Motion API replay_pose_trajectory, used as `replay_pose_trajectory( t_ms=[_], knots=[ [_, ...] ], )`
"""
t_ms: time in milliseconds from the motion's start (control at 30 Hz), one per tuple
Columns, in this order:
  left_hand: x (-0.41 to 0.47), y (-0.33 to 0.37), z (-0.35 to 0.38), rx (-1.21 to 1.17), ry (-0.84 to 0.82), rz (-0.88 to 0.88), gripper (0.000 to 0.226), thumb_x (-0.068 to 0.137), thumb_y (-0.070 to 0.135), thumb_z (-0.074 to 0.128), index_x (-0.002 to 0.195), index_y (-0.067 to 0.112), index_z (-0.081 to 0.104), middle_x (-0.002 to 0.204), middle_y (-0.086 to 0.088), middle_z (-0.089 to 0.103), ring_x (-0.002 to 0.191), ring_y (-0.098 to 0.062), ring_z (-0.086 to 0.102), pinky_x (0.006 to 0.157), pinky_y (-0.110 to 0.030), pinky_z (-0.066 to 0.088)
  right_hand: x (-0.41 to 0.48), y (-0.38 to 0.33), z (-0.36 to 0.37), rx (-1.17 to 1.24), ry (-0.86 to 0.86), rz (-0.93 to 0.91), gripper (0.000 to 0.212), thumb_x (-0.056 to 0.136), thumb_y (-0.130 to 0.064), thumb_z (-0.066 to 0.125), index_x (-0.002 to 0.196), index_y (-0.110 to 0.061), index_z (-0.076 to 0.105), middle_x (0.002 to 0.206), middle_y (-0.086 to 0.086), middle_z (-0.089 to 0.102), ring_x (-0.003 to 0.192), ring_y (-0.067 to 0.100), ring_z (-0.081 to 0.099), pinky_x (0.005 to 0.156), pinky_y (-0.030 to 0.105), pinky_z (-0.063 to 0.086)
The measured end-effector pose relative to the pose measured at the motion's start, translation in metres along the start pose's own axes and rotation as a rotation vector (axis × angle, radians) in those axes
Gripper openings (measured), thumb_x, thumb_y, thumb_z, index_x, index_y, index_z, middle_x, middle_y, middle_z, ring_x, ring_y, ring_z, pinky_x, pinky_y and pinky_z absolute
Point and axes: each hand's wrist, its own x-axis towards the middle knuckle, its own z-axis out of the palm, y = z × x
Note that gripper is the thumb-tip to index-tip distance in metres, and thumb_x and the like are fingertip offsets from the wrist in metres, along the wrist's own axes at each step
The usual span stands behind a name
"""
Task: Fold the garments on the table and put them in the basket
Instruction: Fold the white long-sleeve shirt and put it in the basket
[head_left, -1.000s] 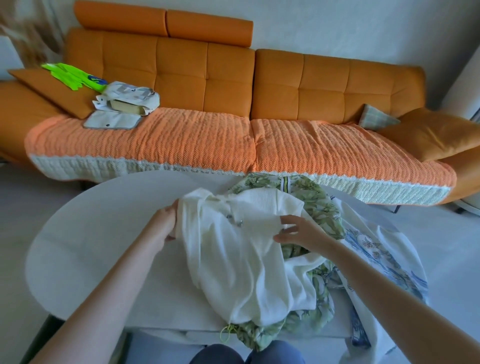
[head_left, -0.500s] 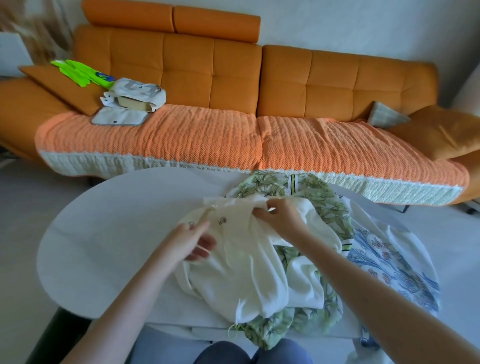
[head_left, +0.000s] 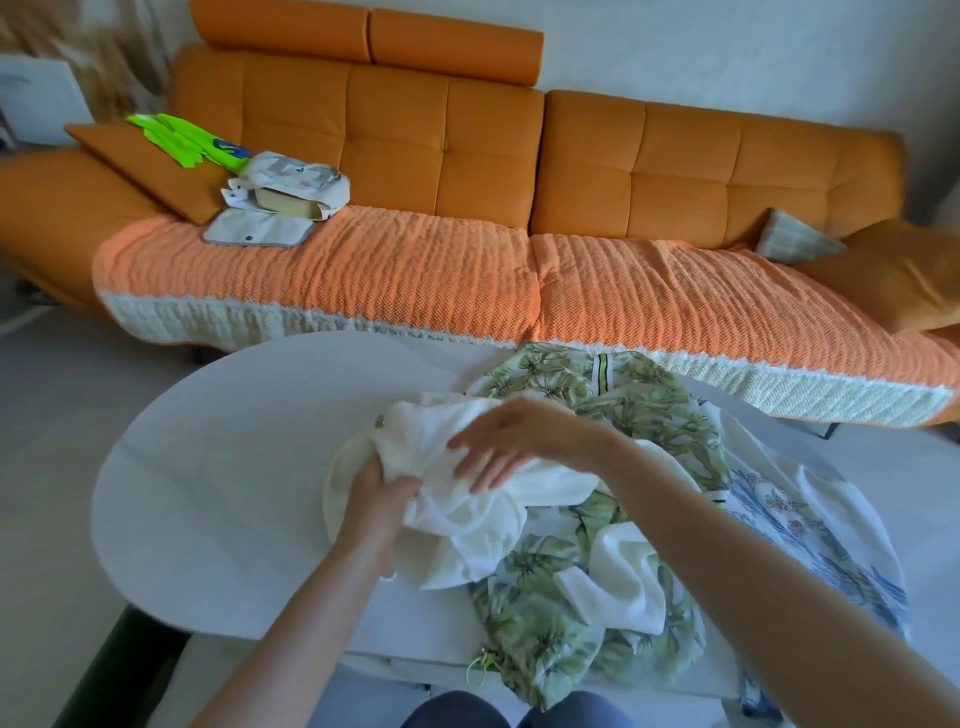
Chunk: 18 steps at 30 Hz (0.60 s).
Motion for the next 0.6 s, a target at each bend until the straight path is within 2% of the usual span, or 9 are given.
replay_pose_trajectory(
  t_ms=[67,133,233,300,333,400,467,500,600],
  knots=[
    [-0.003,0.010,-0.009,0.165,-0.058,0.194,0.036,0.079,-0.005,0.058,0.103,0.022,0.058,0.087,0.007,0.064,0.086,-0.013,0.063,0.066,-0.021,0.047,0.022,0.003,-0.017,0.002,0.306,-0.052,0.028,0.093,-0.005,0.052,0.120,-0.004,0.059,0.102,0.011,0.070,0.084,0.018,0.067,0.082,0.035,0.056],
    [-0.006,0.024,-0.018,0.283,-0.156,0.329,0.045,0.082,-0.012,0.051,0.103,0.027,0.057,0.083,0.015,0.061,0.071,0.009,0.059,0.060,-0.009,0.043,0.046,0.006,-0.027,-0.124,0.419,-0.080,0.040,0.091,-0.005,0.055,0.131,-0.008,0.050,0.116,0.009,0.065,0.101,0.021,0.062,0.093,0.038,0.048],
    [0.002,0.033,-0.035,0.371,-0.263,0.361,0.043,0.084,-0.013,0.050,0.101,0.025,0.060,0.072,0.015,0.068,0.069,0.015,0.058,0.062,-0.002,0.042,0.082,0.010,-0.031,-0.410,0.297,-0.045,0.059,0.092,-0.013,0.056,0.144,-0.023,0.032,0.142,0.000,0.044,0.129,0.025,0.041,0.108,0.040,0.029],
    [0.009,0.038,-0.047,0.395,-0.327,0.314,0.043,0.084,-0.013,0.051,0.082,0.028,0.065,0.064,0.021,0.067,0.063,0.012,0.059,0.060,-0.004,0.043,0.098,0.009,-0.027,-0.565,0.060,0.022,0.067,0.094,-0.007,0.049,0.148,-0.031,0.018,0.151,-0.005,0.030,0.136,0.022,0.032,0.111,0.045,0.028],
    [0.015,0.038,-0.052,0.394,-0.334,0.294,0.045,0.083,-0.013,0.053,0.071,0.028,0.067,0.061,0.019,0.067,0.062,0.011,0.059,0.059,-0.005,0.043,0.103,0.010,-0.025,-0.649,-0.077,0.070,0.066,0.095,-0.005,0.042,0.149,-0.032,0.014,0.149,-0.007,0.031,0.131,0.018,0.039,0.108,0.043,0.035],
    [0.024,0.042,-0.061,0.355,-0.305,0.272,0.034,0.076,-0.005,0.061,0.068,0.027,0.071,0.066,0.012,0.069,0.069,-0.001,0.063,0.063,-0.012,0.048,0.103,0.005,-0.018,-0.812,-0.254,0.165,0.055,0.098,-0.005,0.029,0.148,-0.026,0.023,0.123,-0.008,0.050,0.085,0.009,0.055,0.074,0.025,0.048],
    [0.035,0.043,-0.071,0.268,-0.271,0.262,0.026,0.063,0.007,0.061,0.082,0.023,0.070,0.077,0.007,0.072,0.080,-0.012,0.066,0.072,-0.024,0.051,0.098,0.002,-0.013,-0.804,-0.295,0.211,0.051,0.096,-0.003,0.024,0.142,-0.020,0.035,0.086,-0.007,0.053,0.054,0.010,0.038,0.052,0.022,0.034],
    [0.041,0.043,-0.075,0.225,-0.260,0.255,0.032,0.061,0.009,0.060,0.090,0.019,0.069,0.085,0.003,0.073,0.087,-0.017,0.067,0.078,-0.031,0.052,0.096,0.002,-0.012,-0.742,-0.317,0.224,0.048,0.097,-0.004,0.024,0.140,-0.018,0.040,0.082,-0.003,0.053,0.055,0.010,0.039,0.053,0.024,0.036],
    [0.055,0.045,-0.085,0.151,-0.198,0.276,0.044,0.061,0.009,0.062,0.103,0.019,0.066,0.105,-0.008,0.070,0.103,-0.027,0.064,0.091,-0.044,0.048,0.090,0.008,-0.017,-0.505,-0.254,0.201,0.037,0.097,-0.013,0.035,0.121,-0.026,0.060,0.110,0.005,0.062,0.087,0.017,0.054,0.083,0.042,0.049]
  ],
)
